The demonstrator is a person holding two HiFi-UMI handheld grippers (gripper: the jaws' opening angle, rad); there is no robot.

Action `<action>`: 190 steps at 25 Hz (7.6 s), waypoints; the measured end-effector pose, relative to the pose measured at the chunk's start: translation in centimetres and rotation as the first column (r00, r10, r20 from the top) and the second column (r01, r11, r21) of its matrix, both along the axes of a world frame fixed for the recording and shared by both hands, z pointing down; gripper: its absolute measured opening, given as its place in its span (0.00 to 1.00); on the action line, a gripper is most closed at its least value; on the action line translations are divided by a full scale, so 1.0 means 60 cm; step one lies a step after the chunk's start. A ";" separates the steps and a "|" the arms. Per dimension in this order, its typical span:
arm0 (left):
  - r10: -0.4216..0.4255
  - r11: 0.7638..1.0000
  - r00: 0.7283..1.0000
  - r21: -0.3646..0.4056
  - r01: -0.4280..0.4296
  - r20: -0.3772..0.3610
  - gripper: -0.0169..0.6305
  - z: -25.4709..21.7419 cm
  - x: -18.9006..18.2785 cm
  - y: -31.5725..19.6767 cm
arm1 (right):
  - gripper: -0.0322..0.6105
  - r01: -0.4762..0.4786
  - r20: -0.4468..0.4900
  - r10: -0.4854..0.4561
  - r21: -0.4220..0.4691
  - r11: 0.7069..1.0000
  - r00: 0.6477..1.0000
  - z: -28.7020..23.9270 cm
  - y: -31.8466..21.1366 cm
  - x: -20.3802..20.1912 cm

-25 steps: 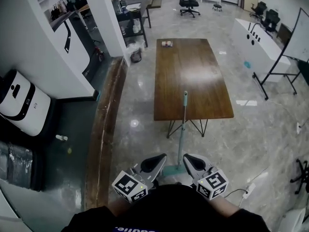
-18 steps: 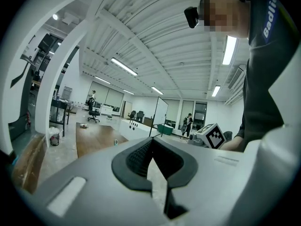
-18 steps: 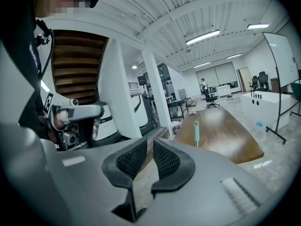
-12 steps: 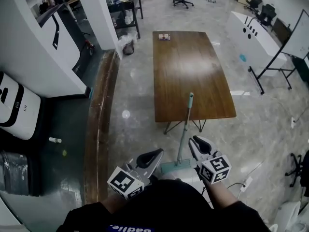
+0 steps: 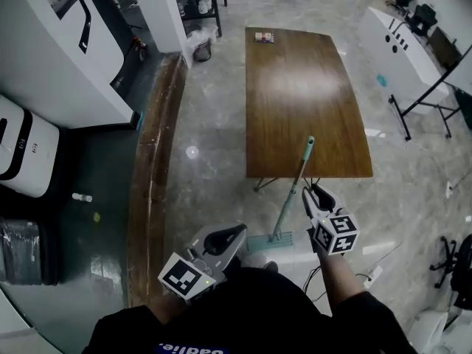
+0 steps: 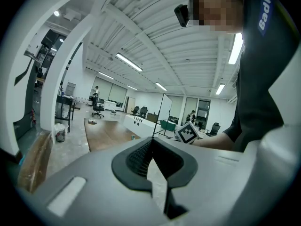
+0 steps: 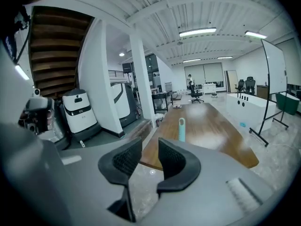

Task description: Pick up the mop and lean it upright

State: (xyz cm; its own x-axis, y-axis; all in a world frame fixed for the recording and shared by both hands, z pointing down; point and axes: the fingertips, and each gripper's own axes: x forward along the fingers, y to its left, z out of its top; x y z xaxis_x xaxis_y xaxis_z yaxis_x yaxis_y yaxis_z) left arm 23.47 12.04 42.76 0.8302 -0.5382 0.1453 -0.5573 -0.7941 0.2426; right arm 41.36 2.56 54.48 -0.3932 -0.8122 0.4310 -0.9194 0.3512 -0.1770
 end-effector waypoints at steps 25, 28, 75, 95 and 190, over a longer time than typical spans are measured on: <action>-0.170 0.984 0.984 -0.044 0.172 0.046 0.06 0.024 -0.097 0.003 | 0.33 -0.074 -0.192 0.028 -0.234 0.969 0.981 0.223 -0.174 0.060; -0.183 0.981 0.981 -0.050 0.186 0.059 0.06 0.028 -0.109 0.008 | 0.34 -0.092 -0.196 0.042 -0.253 0.963 0.980 0.239 -0.192 0.063; -0.088 0.992 0.996 0.095 0.087 0.004 0.06 -0.048 -0.033 0.080 | 0.22 0.101 -0.152 -0.122 -0.142 0.985 0.981 0.133 0.108 -0.035; -0.300 0.946 0.954 0.128 0.299 -0.012 0.06 -0.072 -0.050 0.177 | 0.21 0.396 -0.097 -0.385 0.152 0.905 0.918 -0.104 0.132 -0.177; -0.621 0.775 0.783 0.119 0.621 -0.039 0.06 -0.067 -0.863 -0.676 | 0.22 0.694 -0.085 -0.726 0.387 0.607 0.682 -0.385 -0.640 -1.003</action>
